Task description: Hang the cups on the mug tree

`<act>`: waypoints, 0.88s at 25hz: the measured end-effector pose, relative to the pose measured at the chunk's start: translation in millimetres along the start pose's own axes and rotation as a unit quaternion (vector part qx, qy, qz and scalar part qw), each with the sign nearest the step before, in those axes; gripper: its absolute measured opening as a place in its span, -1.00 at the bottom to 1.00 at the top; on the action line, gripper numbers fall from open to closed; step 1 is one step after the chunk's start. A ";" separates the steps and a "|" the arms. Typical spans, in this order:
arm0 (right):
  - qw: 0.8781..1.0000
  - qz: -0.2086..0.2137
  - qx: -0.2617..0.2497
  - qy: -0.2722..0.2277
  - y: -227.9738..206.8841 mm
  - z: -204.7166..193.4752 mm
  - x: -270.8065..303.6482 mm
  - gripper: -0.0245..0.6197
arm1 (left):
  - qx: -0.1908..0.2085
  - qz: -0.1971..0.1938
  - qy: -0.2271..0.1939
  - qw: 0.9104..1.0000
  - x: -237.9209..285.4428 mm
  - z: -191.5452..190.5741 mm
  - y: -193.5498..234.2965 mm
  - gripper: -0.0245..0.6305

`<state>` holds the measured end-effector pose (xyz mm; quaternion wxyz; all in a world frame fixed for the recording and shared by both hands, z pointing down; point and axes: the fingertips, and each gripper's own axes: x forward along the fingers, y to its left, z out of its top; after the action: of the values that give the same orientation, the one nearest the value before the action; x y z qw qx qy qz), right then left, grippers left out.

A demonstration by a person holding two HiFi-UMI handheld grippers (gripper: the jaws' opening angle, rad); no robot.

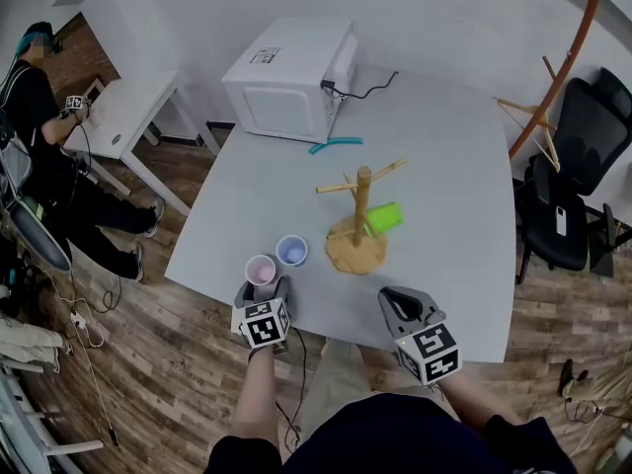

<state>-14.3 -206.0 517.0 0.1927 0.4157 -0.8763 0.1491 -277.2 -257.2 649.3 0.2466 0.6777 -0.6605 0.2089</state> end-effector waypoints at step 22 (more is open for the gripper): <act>1.000 -0.001 0.009 -0.005 -5.3 3.2 1.4 -0.82 | 0.024 0.015 0.018 0.999 17.2 5.2 10.5 -0.05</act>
<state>-11.7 -211.5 515.4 0.1851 0.4193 -0.8752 0.1548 -287.2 -274.1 656.2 0.2392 0.6698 -0.6606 0.2402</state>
